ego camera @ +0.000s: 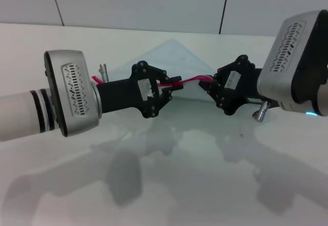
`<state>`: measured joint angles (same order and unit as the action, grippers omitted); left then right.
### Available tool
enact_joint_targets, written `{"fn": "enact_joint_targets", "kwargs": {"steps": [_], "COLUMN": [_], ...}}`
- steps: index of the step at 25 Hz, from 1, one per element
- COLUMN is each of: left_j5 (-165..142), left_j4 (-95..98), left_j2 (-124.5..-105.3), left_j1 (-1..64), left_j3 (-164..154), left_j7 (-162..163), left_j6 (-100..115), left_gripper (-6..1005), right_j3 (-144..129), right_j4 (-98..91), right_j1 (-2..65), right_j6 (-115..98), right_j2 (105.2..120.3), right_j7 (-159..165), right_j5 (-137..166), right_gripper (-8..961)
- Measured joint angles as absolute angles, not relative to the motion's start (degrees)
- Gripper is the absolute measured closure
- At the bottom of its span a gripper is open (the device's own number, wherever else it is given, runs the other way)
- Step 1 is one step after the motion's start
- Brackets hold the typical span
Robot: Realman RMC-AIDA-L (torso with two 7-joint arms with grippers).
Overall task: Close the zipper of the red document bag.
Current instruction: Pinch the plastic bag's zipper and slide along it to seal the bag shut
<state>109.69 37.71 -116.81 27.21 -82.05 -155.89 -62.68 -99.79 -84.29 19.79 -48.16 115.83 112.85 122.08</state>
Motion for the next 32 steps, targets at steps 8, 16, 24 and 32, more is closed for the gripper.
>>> {"fn": "enact_joint_targets", "kwargs": {"steps": [8, 16, 24, 32], "left_j5": [109.78, 109.99, 110.39, 110.64], "left_j4": [37.71, 37.71, 37.71, 37.28], "left_j2": [-116.88, -116.89, -116.89, -116.85], "left_j1": [27.10, 26.99, 26.98, 26.52], "left_j3": [-82.09, -82.09, -82.08, -81.63], "left_j7": [-156.10, -156.36, -156.44, -156.52], "left_j6": [-62.27, -61.81, -61.82, -60.92], "left_gripper": [912, 915, 919, 897], "right_j3": [-99.75, -99.75, -99.74, -98.66], "right_j4": [-84.29, -84.15, -84.11, -84.32], "right_j1": [19.68, 19.55, 19.66, 19.32], "right_j6": [-48.16, -48.16, -48.14, -47.86], "right_j2": [115.84, 115.84, 115.84, 115.84], "right_j7": [112.85, 112.85, 112.85, 112.84], "right_j5": [122.08, 122.07, 122.08, 122.06], "right_gripper": [852, 847, 841, 836]}}
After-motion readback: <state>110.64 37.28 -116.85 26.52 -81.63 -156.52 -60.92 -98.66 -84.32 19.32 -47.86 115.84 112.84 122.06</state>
